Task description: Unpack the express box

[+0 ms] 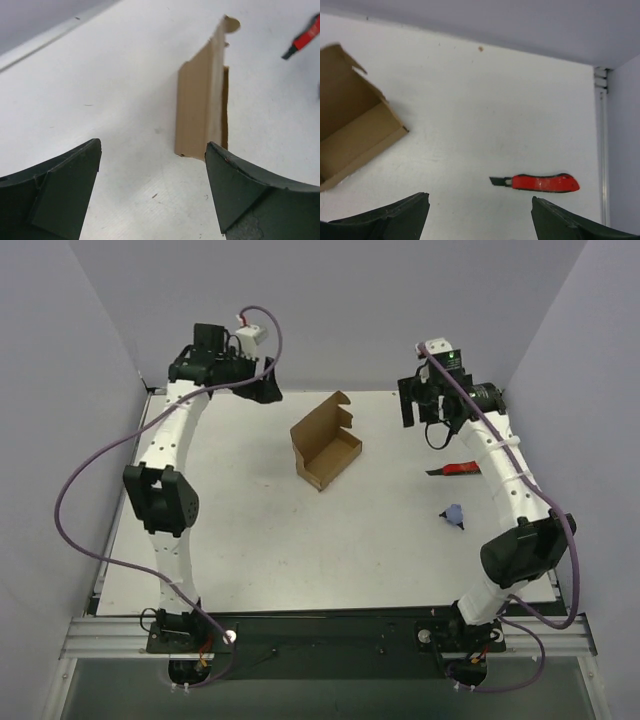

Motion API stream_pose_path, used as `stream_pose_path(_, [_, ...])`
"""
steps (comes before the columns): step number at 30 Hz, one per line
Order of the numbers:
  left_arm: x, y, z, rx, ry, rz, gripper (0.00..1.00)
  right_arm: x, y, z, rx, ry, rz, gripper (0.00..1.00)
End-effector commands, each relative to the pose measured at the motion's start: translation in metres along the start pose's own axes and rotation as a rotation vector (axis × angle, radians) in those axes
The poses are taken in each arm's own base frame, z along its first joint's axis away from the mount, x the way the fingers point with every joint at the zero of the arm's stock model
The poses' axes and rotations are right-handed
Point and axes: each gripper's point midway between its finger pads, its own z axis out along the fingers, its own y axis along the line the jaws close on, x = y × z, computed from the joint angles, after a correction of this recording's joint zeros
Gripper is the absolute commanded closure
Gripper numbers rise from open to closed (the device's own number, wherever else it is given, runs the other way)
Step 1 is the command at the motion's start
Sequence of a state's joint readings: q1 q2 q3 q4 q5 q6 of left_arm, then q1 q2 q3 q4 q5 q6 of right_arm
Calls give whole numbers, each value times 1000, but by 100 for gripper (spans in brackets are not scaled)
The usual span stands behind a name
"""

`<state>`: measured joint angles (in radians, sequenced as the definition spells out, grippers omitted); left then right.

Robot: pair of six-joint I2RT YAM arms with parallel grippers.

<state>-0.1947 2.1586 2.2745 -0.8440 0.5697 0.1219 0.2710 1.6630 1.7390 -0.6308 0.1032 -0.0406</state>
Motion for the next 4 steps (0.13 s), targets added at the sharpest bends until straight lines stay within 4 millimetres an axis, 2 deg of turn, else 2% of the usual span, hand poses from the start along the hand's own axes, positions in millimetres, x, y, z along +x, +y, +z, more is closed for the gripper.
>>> stream_pose_path(1, [-42,27,-60,-173,-146,-32,5,-45,-50,-37,164,-109,103,17])
stream_pose_path(3, [-35,36,-66,-215,-123,-39,4,-71,-65,-53,208,-181,162,17])
stream_pose_path(4, [-29,38,-68,-222,-101,-56,4,-73,-75,-51,231,-179,180,15])
